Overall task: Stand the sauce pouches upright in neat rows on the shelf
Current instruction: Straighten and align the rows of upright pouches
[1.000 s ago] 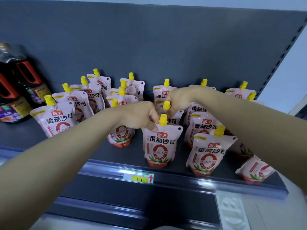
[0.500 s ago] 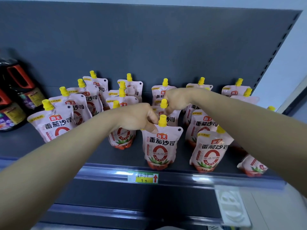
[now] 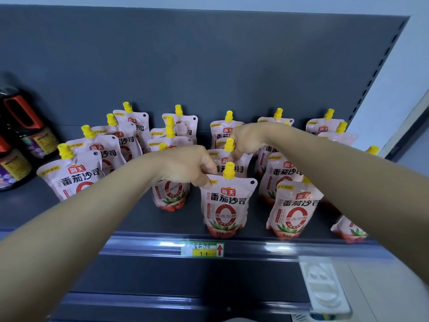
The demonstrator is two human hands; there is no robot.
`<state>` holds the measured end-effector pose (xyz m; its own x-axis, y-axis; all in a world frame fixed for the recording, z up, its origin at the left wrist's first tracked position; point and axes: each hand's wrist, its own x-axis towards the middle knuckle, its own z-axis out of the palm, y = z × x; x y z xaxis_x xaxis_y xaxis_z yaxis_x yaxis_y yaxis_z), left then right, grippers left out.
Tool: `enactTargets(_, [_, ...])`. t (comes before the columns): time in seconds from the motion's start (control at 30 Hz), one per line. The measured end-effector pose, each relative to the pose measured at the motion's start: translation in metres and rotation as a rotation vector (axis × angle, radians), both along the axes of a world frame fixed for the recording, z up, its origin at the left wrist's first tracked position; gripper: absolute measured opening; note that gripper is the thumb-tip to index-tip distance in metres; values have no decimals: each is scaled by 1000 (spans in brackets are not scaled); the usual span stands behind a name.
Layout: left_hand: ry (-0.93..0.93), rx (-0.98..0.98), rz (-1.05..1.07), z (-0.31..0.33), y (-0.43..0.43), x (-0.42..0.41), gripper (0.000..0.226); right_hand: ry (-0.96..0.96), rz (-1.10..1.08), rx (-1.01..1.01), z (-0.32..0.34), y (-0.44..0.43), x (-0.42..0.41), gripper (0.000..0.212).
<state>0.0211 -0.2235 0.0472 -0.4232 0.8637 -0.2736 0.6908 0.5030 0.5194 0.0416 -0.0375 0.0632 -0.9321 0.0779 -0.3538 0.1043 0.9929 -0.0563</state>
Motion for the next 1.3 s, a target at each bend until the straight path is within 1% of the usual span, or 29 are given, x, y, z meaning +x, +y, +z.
enactTargets(0.07, [-42, 10, 6, 2, -2, 1, 16, -16, -3, 0, 1, -1, 1, 35])
enactTargets(0.17, [-110, 52, 31, 12, -7, -3, 15, -67, 20, 29, 13, 0, 6, 22])
enactTargets(0.23, [-99, 104, 54, 21, -12, -8, 14, -99, -42, -83, 25, 4, 9, 26])
enactTargets(0.3, [-74, 181, 99, 30, -14, -11, 19, -92, -95, -202, 40, 8, 10, 34])
enactTargets(0.37, [-36, 270, 145, 34, -10, -13, 20, 12, -135, -230, 52, 13, 6, 33])
enactTargets(0.43, [44, 300, 167, 34, -1, -15, 18, 149, -171, -172, 56, 17, 1, 27])
enactTargets(0.5, [111, 269, 169, 30, 9, -19, 23, 257, -183, -11, 52, 20, -4, 26])
enactTargets(0.53, [123, 246, 167, 28, 14, -22, 27, 280, -176, 56, 48, 21, -7, 27])
enactTargets(0.57, [128, 218, 160, 24, 17, -25, 28, 287, -171, 58, 45, 22, -9, 27])
enactTargets(0.63, [142, 162, 136, 17, 24, -30, 26, 230, -188, -115, 43, 21, -10, 32])
enactTargets(0.7, [140, 141, 114, 11, 30, -35, 19, 106, -167, -224, 43, 20, -10, 43])
enactTargets(0.8, [149, 137, 104, 6, 36, -39, 15, -46, -145, -188, 40, 22, -14, 51])
enactTargets(0.83, [154, 133, 103, 6, 38, -40, 15, -57, -137, -153, 37, 24, -17, 50])
enactTargets(0.9, [164, 123, 97, 5, 39, -41, 14, 0, -121, -107, 27, 29, -22, 44])
enactTargets(0.97, [167, 122, 93, 4, 40, -41, 13, 87, -126, -124, 19, 32, -28, 38])
enactTargets(1.03, [166, 128, 99, 4, 40, -42, 13, 132, -130, -137, 16, 31, -34, 32])
enactTargets(1.13, [166, 124, 100, 4, 41, -44, 14, 141, -142, -150, 17, 28, -40, 34])
enactTargets(1.27, [179, 100, 94, 1, 40, -46, 11, 154, -138, -138, 15, 29, -47, 20])
enactTargets(1.3, [180, 99, 94, 1, 41, -46, 9, 155, -140, -139, 14, 28, -49, 21])
